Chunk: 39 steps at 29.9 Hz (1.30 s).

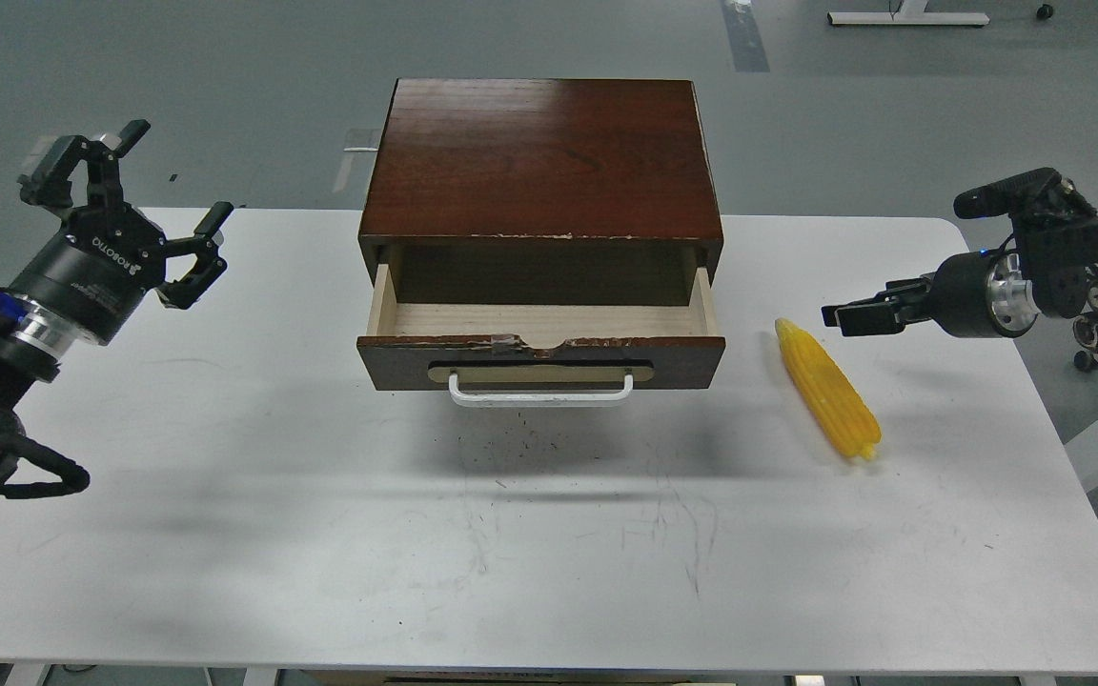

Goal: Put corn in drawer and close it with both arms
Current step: 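Close the right gripper on the yellow corn cob, then lift the corn with the right gripper and carry it over the open drawer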

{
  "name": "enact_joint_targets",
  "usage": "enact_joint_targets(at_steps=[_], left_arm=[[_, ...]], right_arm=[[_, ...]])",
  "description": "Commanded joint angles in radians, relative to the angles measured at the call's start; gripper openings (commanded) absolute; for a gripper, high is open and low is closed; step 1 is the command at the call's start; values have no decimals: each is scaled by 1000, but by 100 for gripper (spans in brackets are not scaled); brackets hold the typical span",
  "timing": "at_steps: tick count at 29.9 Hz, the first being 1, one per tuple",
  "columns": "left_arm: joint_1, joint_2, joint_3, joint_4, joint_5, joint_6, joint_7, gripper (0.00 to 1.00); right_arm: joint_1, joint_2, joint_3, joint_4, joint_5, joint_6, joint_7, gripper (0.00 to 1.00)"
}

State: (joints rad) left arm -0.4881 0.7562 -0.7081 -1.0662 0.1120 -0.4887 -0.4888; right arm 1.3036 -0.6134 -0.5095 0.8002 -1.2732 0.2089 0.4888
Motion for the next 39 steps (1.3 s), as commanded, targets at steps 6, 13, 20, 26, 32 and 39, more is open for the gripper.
enact_joint_targets(at_steps=[6,13,20,26,32,39], left_arm=[[0,3,1,0,0,0,0,100],[0,6,-1,0,0,0,0,100],[0,11,1,0,0,0,0,100],[0,14,1,0,0,0,0,100],[0,18,-5,0,0,0,0,100],[-1,25,-8,0,0,0,0,100]], right_arm=[[-39,63,-53,-18,-18,0,0,100],[-76,93,-83,-49,-18,-2,0,96],[-93,96,-87,-49,-18,-3,0,55],[-93,87,-89,-44,-17,-20,0,13],[-83,51,-63,-41,-5,-114,0,9],[42,-84,63,30,-3,-141,0,10]])
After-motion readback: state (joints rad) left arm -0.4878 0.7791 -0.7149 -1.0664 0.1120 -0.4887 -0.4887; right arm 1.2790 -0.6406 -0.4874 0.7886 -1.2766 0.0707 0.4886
